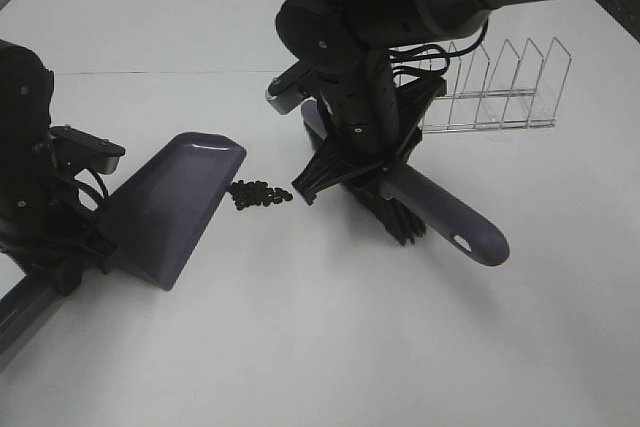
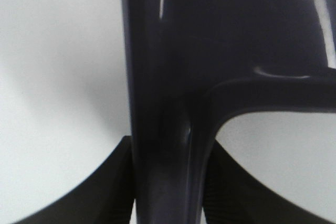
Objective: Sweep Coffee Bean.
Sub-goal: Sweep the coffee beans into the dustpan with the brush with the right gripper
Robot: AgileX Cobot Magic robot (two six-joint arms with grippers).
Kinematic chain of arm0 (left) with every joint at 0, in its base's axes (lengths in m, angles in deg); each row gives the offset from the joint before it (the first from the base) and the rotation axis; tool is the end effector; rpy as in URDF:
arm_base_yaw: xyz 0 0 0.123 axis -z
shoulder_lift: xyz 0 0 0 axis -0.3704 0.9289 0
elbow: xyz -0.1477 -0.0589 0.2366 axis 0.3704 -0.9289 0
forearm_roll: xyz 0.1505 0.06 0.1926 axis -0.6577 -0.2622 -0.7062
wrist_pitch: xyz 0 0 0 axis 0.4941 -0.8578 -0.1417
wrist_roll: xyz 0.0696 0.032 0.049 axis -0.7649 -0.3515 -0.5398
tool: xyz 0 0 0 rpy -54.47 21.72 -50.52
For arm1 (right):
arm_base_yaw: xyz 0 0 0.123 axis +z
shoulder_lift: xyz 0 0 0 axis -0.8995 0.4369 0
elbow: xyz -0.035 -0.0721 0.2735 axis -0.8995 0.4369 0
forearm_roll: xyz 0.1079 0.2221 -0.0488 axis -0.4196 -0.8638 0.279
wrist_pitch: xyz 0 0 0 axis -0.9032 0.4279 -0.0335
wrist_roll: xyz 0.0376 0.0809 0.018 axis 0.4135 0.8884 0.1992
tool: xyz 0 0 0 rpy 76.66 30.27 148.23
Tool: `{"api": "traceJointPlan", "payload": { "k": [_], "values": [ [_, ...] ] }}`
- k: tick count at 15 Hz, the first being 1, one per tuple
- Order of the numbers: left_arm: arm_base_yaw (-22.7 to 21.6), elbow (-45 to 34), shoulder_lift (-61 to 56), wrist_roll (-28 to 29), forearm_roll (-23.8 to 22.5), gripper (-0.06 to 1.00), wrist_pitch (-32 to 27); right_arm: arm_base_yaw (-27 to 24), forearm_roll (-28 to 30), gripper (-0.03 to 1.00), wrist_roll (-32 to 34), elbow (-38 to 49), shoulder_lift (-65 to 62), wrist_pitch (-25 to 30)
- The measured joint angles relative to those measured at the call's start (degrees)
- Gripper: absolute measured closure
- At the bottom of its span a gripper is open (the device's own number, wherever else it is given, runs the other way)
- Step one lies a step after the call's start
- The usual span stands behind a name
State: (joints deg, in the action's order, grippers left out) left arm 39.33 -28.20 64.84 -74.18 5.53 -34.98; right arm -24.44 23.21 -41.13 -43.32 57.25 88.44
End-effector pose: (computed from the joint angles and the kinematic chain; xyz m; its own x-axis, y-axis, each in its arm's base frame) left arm 0.3087 -0.0905 0.1053 -0.9209 0.3767 0.1001 0.3841 0.9207 0.0688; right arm 0.3425 0.2400 0.1471 -0.8344 -0.5464 -0.0731 -0.4874 0.7932 -0.3652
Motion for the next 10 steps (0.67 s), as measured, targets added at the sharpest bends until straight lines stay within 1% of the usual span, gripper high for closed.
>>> {"api": "traceJointPlan", "payload": {
  "k": [2, 3, 4, 5, 7, 10],
  "values": [
    [0.00, 0.17, 0.00, 0.00, 0.06, 0.61, -0.11, 0.00, -2.86, 0.68, -3.32, -4.58, 3.32, 0.11],
    [0.00, 0.17, 0.00, 0.00, 0.23, 0.61, -0.23, 0.00, -8.71, 0.68, -7.22, -9.51, 5.84, 1.03],
    [0.00, 0.17, 0.00, 0.00, 0.52, 0.61, -0.29, 0.00, -11.86, 0.68, -9.40, -11.75, 7.22, 1.09],
    [0.00, 0.17, 0.06, 0.00, 0.63, 0.61, -0.34, 0.00, -13.52, 0.68, -10.37, -13.01, 7.96, 1.09],
    [0.00, 0.17, 0.11, 0.00, 1.09, 0.61, -0.46, 0.00, -19.19, 0.68, -12.43, -17.36, 11.12, 1.09],
    [0.00, 0.17, 0.17, 0.00, 1.60, 0.61, -0.86, 0.00, -25.21, 0.68, -13.18, -21.89, 15.07, 1.03]
  ]
}}
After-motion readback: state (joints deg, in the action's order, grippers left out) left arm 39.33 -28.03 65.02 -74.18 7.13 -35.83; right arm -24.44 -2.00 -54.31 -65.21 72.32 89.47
